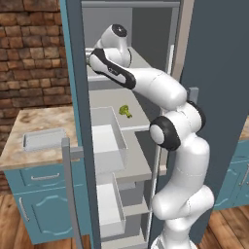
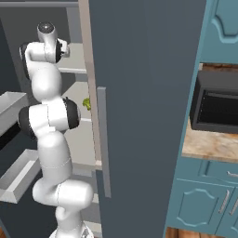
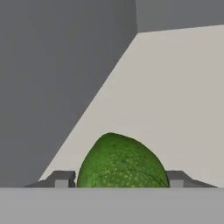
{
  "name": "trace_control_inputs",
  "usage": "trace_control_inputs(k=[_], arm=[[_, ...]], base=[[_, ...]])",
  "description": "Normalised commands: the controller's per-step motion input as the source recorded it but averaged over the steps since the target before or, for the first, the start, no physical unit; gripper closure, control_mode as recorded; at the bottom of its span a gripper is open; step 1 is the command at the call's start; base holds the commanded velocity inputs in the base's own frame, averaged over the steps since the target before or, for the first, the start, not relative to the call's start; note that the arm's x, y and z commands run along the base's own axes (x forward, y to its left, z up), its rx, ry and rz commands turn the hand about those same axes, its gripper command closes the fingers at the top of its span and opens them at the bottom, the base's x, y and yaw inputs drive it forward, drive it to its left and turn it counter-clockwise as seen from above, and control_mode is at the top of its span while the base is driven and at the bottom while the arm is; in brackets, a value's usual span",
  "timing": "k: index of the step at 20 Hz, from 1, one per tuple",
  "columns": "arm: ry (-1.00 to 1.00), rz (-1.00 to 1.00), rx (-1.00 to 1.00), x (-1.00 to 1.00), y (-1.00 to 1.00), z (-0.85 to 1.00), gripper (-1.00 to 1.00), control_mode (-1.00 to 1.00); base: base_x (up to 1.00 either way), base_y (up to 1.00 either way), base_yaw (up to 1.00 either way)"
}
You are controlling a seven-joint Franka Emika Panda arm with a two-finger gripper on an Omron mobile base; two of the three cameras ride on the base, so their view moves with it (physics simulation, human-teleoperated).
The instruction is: Take the avocado and broccoli out of the freezer and place them in the tupperware container on the counter. Then put the tupperware containing the vegetables back in the freezer.
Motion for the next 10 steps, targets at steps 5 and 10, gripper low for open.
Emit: trace_control_inputs(k=[5,10], arm=[[0.00,-0.12,0.00,-0.10,-0.35,-0.21,1.00,-1.00],[-0.04,-0.10,0.00,-0.69,-0.69,-0.22,1.00,-1.00]], base=[[0.00,0.00,0.00],[0.00,0.00,0.00]])
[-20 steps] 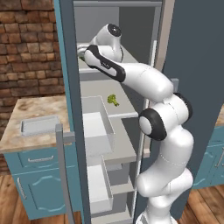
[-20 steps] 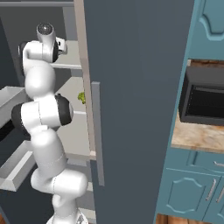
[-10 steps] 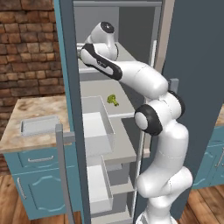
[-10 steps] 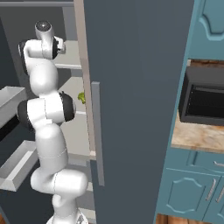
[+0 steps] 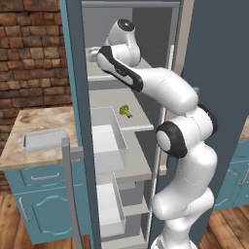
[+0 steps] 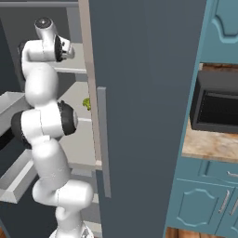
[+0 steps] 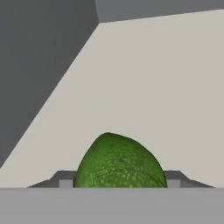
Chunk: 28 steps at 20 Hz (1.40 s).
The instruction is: Take the avocado and broccoli out of the freezer and place them in the tupperware container on the counter. Then put the tupperware containing the vegetables back in the freezer.
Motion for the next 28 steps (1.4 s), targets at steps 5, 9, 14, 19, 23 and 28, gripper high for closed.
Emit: trace_control_inputs(k=[5,9,14,19,23,28], arm=[[-0.14,-0.06,0.00,-1.00,-0.63,-0.18,1.00,-1.00],[-0.21,-0.02,0.00,-1.00,-0.33,-0.15,1.00,-1.00],[-0.17,-0.01,0.00,-1.00,-0.20,-0.12,1.00,-1.00],[-0.03,-0.02,0.00,-1.00,-0.28,-0.07,1.00,-1.00],[0.00,-0.05,0.00,-1.00,-0.25,-0.11,1.00,-1.00],[0.05,-0.08,0.00,-0.98,-0.13,0.00,1.00,-1.00]], base=[[0.00,0.00,0.00],[0.00,0.00,0.00],[0.00,0.00,0.00],[0.00,0.00,0.00],[0.00,0.00,0.00],[0.00,0.00,0.00]])
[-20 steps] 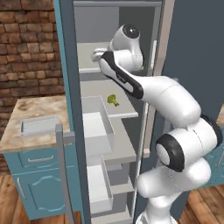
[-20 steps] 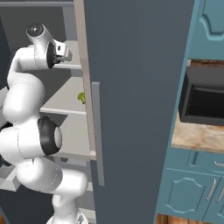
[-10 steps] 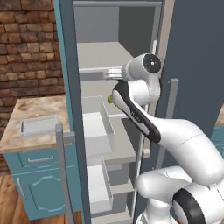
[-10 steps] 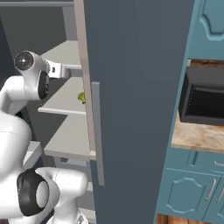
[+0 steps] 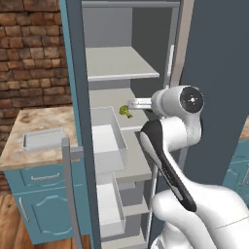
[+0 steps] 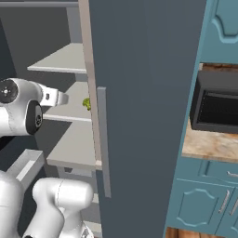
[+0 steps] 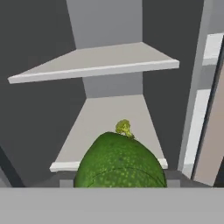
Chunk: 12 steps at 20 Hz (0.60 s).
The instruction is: Take the avocado and broccoli out of the freezer and place them in the tupperware container on the counter. Then put the tupperware containing the vegetables back in the freezer.
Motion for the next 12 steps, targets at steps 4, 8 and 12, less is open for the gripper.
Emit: trace_control_inputs(k=[4,8,12], arm=[[0.13,-0.09,0.00,-0.75,-0.12,0.00,1.00,-1.00],[0.24,-0.08,0.00,-0.34,-0.06,0.00,1.00,-1.00],[0.21,-0.04,0.00,-0.21,-0.13,-0.04,1.00,-1.00]], base=[[0.00,0.00,0.00],[0.00,0.00,0.00],[0.00,0.00,0.00]])
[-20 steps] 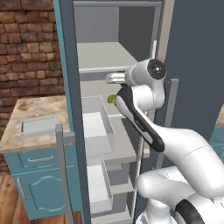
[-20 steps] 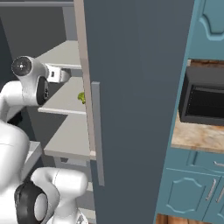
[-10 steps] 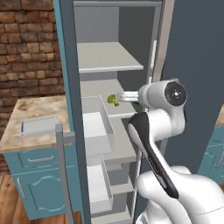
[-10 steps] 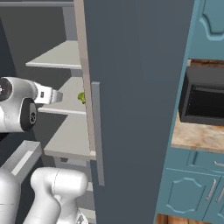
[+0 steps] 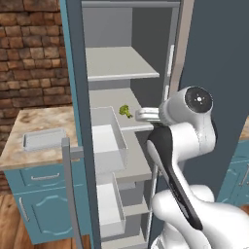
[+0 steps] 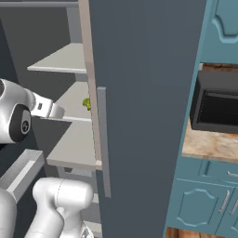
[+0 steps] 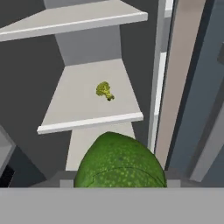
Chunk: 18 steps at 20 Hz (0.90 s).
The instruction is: Take the avocado and broccoli out of the freezer and place them in the tupperware container on the counter. Then put the tupperware containing the vegetables back in the freezer.
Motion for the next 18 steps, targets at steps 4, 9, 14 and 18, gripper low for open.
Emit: trace_control_inputs(k=[4,9,14,18], arm=[[0.17,-0.02,0.00,-0.24,-0.02,-0.11,1.00,-1.00],[0.14,-0.01,0.00,-0.32,-0.02,-0.17,1.00,1.00],[0.00,0.00,0.00,0.00,0.00,0.00,1.00,1.00],[0.00,0.00,0.00,0.00,0.00,0.00,1.00,1.00]], base=[[0.00,0.00,0.00],[-0.14,-0.01,0.00],[-0.97,-0.13,-0.04],[-0.86,-0.02,-0.03]])
